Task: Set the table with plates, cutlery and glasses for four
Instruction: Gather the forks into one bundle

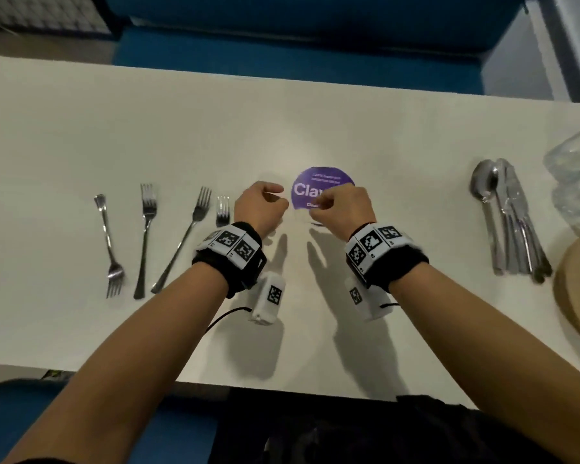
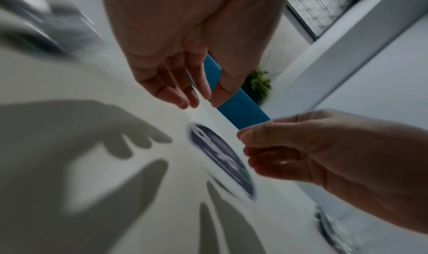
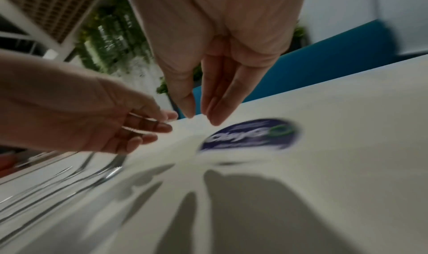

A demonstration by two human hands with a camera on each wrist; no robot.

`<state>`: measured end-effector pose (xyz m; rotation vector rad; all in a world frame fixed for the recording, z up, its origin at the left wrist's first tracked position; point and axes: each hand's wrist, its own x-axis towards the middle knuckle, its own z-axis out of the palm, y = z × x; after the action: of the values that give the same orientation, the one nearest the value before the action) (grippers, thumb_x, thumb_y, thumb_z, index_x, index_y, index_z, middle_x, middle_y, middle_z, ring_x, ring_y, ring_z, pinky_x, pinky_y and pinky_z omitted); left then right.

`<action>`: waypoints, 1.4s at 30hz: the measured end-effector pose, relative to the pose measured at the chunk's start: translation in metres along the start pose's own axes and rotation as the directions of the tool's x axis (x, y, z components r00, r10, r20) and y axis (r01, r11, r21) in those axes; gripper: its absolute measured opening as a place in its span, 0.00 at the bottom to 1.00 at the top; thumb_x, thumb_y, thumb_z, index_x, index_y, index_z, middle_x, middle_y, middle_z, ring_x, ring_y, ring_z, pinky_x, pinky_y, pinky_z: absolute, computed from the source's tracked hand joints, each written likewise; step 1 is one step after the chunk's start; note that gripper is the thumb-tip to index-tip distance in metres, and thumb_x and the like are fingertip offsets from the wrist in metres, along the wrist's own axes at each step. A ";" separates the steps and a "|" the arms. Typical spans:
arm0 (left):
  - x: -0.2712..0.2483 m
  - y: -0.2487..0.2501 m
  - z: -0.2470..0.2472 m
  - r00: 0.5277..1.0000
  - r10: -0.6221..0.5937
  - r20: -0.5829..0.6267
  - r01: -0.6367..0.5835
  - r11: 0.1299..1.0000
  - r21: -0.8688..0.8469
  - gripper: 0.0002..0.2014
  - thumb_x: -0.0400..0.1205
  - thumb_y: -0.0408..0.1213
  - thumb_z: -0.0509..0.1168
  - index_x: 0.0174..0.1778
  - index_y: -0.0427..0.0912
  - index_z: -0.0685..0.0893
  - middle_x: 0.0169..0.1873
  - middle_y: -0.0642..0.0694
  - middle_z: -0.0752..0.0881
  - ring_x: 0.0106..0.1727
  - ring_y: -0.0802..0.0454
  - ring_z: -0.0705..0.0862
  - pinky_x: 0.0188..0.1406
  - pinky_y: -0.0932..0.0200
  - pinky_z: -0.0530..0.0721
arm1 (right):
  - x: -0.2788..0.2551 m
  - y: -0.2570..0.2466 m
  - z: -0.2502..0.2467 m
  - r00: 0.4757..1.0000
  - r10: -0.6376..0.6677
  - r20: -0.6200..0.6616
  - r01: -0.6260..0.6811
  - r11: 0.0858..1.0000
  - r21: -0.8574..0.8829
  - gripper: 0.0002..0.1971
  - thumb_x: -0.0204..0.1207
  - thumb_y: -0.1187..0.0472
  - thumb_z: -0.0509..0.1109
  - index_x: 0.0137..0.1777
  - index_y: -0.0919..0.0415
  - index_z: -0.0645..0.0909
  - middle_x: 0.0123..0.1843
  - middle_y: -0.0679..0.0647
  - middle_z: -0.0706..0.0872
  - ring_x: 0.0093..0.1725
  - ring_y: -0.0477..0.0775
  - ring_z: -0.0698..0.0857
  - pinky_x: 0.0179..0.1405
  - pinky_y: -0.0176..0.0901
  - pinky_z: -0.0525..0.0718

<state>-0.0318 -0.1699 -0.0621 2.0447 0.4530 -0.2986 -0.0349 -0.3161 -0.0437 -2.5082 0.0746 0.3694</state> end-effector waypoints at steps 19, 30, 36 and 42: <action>0.020 -0.095 -0.133 0.973 -0.077 0.219 -0.074 0.790 0.609 0.14 0.83 0.36 0.60 0.35 0.32 0.81 0.43 0.34 0.86 0.55 0.36 0.84 0.41 0.54 0.75 | -0.011 -0.113 0.139 0.931 0.326 0.162 -0.342 0.936 0.083 0.11 0.65 0.62 0.74 0.40 0.72 0.87 0.39 0.63 0.91 0.42 0.62 0.90 0.46 0.51 0.90; 0.015 -0.080 -0.146 0.986 -0.071 0.154 0.095 0.984 -0.154 0.16 0.89 0.42 0.45 0.42 0.39 0.72 0.37 0.37 0.81 0.38 0.36 0.87 0.37 0.49 0.85 | 0.001 -0.147 0.099 0.971 0.076 0.228 -0.236 0.480 0.845 0.04 0.77 0.70 0.69 0.40 0.64 0.81 0.35 0.58 0.84 0.29 0.46 0.87 0.33 0.34 0.87; 0.013 -0.073 -0.169 0.965 -0.058 0.254 0.164 0.893 -0.419 0.15 0.88 0.41 0.46 0.52 0.43 0.78 0.32 0.40 0.85 0.19 0.48 0.82 0.17 0.65 0.75 | 0.014 -0.184 0.119 0.978 0.006 0.209 -0.144 0.744 0.652 0.08 0.75 0.69 0.71 0.37 0.59 0.81 0.33 0.57 0.84 0.31 0.53 0.85 0.38 0.43 0.87; 0.028 -0.105 -0.211 0.959 -0.055 0.276 0.168 0.899 -0.405 0.17 0.88 0.44 0.48 0.57 0.43 0.81 0.23 0.45 0.75 0.13 0.59 0.64 0.14 0.68 0.61 | 0.014 -0.217 0.145 0.993 0.107 0.044 -0.116 0.898 0.424 0.10 0.71 0.56 0.77 0.38 0.63 0.85 0.29 0.50 0.85 0.25 0.45 0.85 0.34 0.35 0.87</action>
<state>-0.0474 0.0664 -0.0519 1.5287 0.4310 -0.4860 -0.0280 -0.0543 -0.0408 -2.0694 0.2641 0.3786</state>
